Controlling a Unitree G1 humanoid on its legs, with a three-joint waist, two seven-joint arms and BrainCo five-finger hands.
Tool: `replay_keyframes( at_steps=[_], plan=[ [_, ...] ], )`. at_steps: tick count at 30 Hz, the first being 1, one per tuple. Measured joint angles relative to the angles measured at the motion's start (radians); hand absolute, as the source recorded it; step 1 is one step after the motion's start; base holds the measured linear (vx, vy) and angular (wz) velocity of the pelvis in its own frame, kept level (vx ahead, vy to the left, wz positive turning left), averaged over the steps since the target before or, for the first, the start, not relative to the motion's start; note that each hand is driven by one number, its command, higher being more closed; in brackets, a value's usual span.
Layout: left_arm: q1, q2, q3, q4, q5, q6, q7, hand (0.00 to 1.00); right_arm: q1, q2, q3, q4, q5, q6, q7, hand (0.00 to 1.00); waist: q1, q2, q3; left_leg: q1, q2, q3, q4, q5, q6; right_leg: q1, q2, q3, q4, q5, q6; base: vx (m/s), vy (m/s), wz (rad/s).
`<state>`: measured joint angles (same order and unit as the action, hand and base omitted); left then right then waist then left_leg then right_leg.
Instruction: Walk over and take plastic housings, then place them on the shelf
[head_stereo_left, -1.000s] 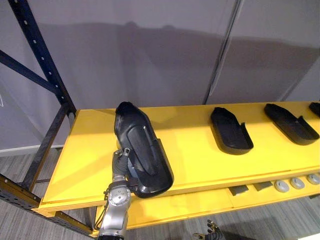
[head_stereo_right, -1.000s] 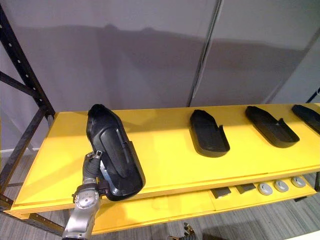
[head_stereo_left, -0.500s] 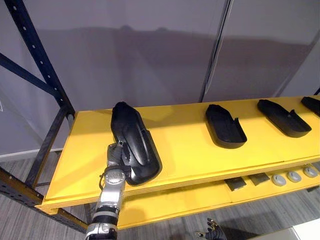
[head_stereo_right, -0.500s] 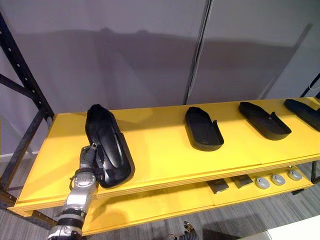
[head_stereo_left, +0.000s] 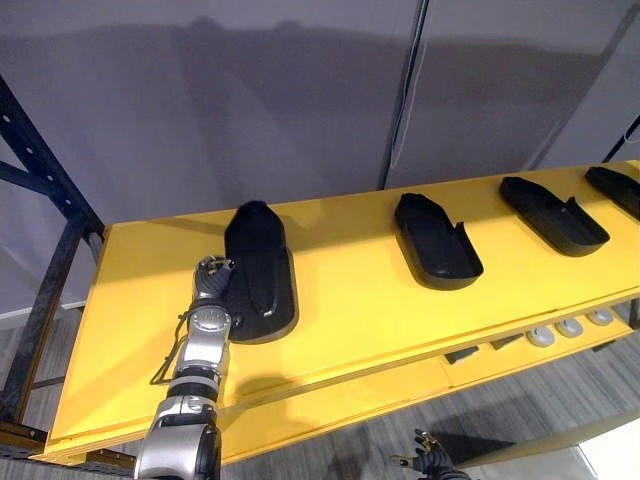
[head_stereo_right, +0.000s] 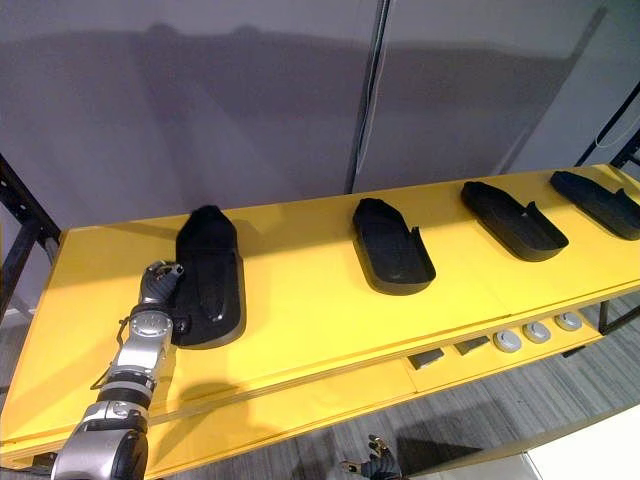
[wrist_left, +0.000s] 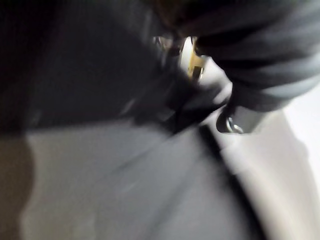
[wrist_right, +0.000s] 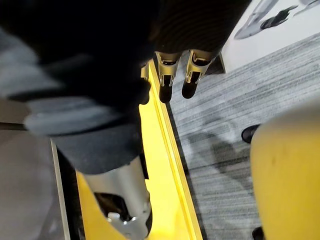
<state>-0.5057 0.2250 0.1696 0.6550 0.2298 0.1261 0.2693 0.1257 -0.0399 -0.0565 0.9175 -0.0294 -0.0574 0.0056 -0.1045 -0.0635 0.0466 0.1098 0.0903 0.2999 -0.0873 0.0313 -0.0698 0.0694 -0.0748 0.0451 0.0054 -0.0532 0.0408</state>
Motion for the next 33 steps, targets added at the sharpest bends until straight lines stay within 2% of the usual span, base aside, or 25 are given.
replay_keyframes(
  at_steps=[3,10,12,17,19,22,23,27,31,33],
  plan=[
    [-0.003,0.012,-0.001,-0.002,-0.001,-0.005,0.000,0.00,0.000,-0.001,0.000,0.005,0.000,-0.001,0.000,0.00,-0.001,-0.011,0.004,0.001,-0.003,0.001,0.000,-0.001,-0.001,-0.001,-0.003,0.002,-0.001,0.002,0.004,-0.06,0.014,-0.03],
    [0.001,0.004,-0.001,-0.037,0.000,0.007,0.010,0.00,-0.004,-0.006,0.000,0.012,0.000,-0.002,0.000,0.00,0.002,-0.011,0.007,0.001,-0.003,0.000,0.000,0.000,0.000,-0.001,-0.002,0.002,-0.001,0.003,0.004,-0.02,0.000,0.00],
    [0.025,-0.017,-0.001,-0.113,-0.001,0.009,0.021,0.00,-0.005,-0.006,0.000,0.013,0.000,-0.002,0.000,0.00,0.004,-0.010,0.009,0.000,-0.003,-0.001,0.000,0.000,0.000,-0.001,-0.002,0.002,-0.001,0.003,0.004,0.00,0.000,0.00],
    [0.152,-0.113,-0.032,-0.432,-0.002,0.000,0.079,0.00,-0.006,-0.010,-0.001,0.016,0.000,-0.002,0.000,0.00,0.011,-0.007,0.012,0.000,-0.003,-0.005,0.000,0.000,0.000,0.002,-0.002,-0.001,-0.001,0.002,0.004,-0.01,-0.004,0.01],
    [0.239,-0.146,-0.074,-0.602,-0.001,-0.025,0.097,0.00,-0.005,-0.013,-0.002,0.016,0.000,-0.002,-0.001,0.00,0.013,-0.004,0.013,0.008,-0.002,-0.002,0.000,-0.001,0.000,0.012,-0.003,0.011,0.005,0.003,0.004,-0.02,-0.004,-0.05],
    [0.327,-0.171,-0.130,-0.766,0.002,-0.072,0.098,0.00,0.003,-0.018,-0.002,0.015,0.000,-0.004,-0.005,0.00,0.028,-0.001,0.013,0.020,0.001,0.002,0.000,-0.007,-0.001,0.019,-0.001,0.024,0.010,0.002,0.005,-0.04,-0.003,-0.07],
    [0.370,-0.184,-0.162,-0.845,0.008,-0.096,0.097,1.00,0.007,-0.022,-0.003,0.015,0.000,-0.006,-0.005,0.00,0.036,0.001,0.014,0.020,0.001,0.002,0.000,-0.010,-0.001,0.017,-0.001,0.024,0.014,0.001,0.005,-0.07,-0.007,0.00],
    [0.553,-0.219,-0.247,-1.034,0.012,-0.168,0.092,1.00,0.043,-0.032,-0.019,-0.005,0.000,-0.011,-0.011,0.00,0.062,0.014,0.014,0.021,0.000,0.001,0.000,-0.023,-0.003,0.016,-0.005,0.025,0.032,-0.011,0.020,-0.07,-0.007,0.01],
    [0.727,-0.224,-0.314,-1.089,0.003,-0.232,0.051,1.00,0.095,-0.044,-0.018,-0.004,-0.014,-0.011,-0.021,0.00,0.088,0.013,0.005,0.014,-0.003,-0.010,0.000,-0.023,-0.003,0.003,-0.008,0.013,0.058,-0.030,0.024,-0.02,-0.019,0.10],
    [0.810,-0.227,-0.344,-1.088,-0.038,-0.254,0.021,1.00,0.126,-0.046,-0.018,-0.006,-0.015,-0.014,-0.035,0.00,0.096,0.011,0.005,0.009,-0.003,-0.014,0.001,-0.019,0.003,0.002,-0.011,-0.001,0.057,-0.030,0.024,0.00,-0.011,0.07]
  ],
)
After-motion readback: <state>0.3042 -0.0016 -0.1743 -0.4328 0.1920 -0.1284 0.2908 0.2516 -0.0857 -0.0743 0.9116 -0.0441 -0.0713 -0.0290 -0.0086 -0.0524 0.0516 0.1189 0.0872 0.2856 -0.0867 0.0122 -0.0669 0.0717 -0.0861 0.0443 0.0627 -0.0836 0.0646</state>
